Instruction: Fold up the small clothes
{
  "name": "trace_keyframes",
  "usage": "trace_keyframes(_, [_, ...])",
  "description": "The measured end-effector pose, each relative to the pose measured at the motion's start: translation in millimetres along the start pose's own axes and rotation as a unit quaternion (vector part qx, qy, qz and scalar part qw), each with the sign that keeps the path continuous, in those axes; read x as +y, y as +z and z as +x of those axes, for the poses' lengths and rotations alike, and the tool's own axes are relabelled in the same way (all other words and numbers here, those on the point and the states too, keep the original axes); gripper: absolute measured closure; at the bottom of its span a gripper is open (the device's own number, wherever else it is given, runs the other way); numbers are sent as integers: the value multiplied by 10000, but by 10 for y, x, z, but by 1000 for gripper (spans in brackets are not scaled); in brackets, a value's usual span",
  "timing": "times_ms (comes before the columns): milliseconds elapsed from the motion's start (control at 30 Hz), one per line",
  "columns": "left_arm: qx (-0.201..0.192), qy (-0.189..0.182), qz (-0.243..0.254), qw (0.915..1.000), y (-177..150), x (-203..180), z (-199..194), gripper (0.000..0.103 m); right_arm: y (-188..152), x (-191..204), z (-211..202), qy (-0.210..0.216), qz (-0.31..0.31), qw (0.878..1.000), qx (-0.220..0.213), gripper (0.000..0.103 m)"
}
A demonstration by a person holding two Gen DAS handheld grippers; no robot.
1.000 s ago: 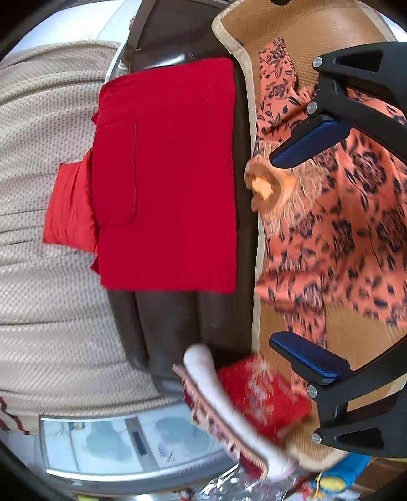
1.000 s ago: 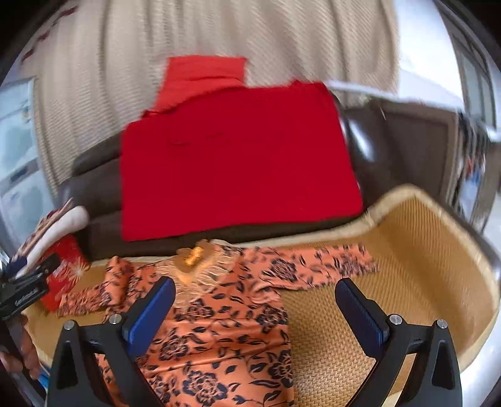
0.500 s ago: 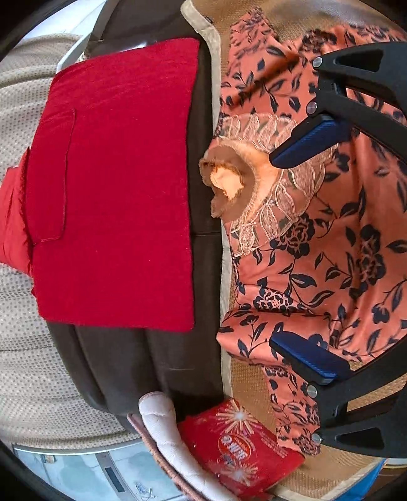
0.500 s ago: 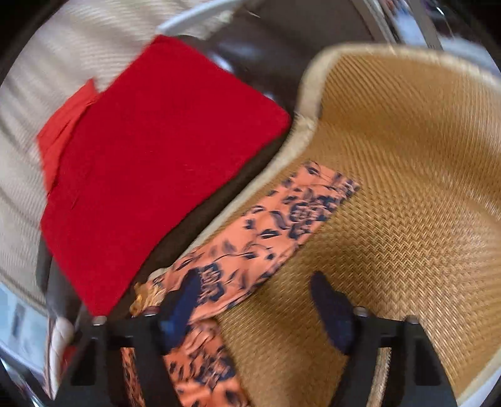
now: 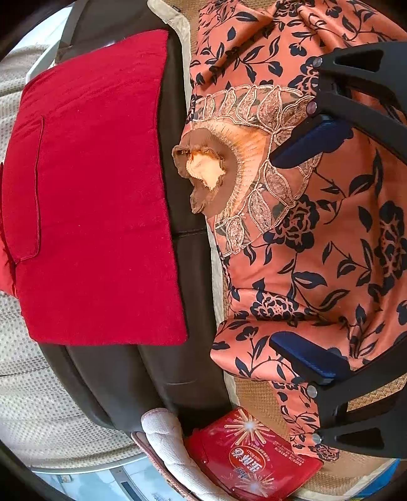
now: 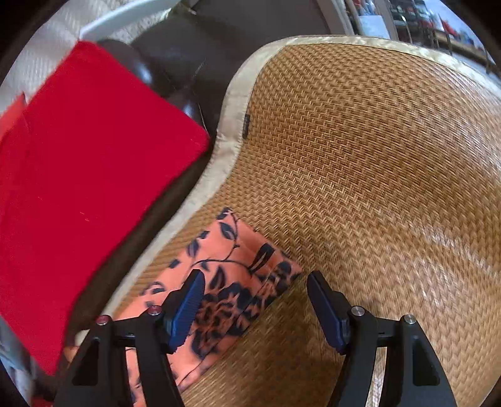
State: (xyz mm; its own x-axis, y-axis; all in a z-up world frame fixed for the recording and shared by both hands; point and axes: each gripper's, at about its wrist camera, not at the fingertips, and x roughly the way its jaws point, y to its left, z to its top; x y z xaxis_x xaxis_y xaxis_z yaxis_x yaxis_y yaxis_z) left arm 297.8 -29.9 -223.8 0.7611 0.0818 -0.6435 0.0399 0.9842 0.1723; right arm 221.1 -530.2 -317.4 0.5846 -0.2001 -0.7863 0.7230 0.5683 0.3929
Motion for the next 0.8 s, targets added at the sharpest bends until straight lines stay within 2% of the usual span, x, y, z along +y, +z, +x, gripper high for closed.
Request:
trace_keyframes(100, [6,26,-14,10000,9,11,16,0,-3,70,151,-253,-227,9994,-27,32])
trace_keyframes(167, [6,27,-16,10000,0,12,13,0,-16,163,218,-446,-486,9978,-75,37])
trace_keyframes(233, [-1,52,-6,10000,-4,11,7,0,-47,267,276,-698,-781,9944,-132,52])
trace_keyframes(267, [-8,65,-10,10000,-4,13,-1,0,-64,302,281,-806,-895,9926,-169,72])
trace_keyframes(333, [-24,86,-47,9999,1,24,-18,0,-102,382,255,-792,-997,9917,-172,83])
trace_keyframes(400, [-51,108,-114,9999,16,49,-44,0,-136,454,207,-682,-1036,9920,-222,84])
trace_keyframes(500, [-122,204,-203,9995,49,117,-89,0,-175,593,6,-250,-1007,9938,-403,84])
trace_keyframes(633, [-170,388,-439,9981,101,290,-142,0,-289,958,-483,766,-997,9899,-659,84])
trace_keyframes(733, [-197,516,-687,9961,121,494,-190,0,-506,1359,-898,1689,-1067,9773,-704,84])
trace_keyframes(800, [-200,644,-860,9940,114,671,-225,0,-651,1575,-1051,2104,-1211,9677,-681,84])
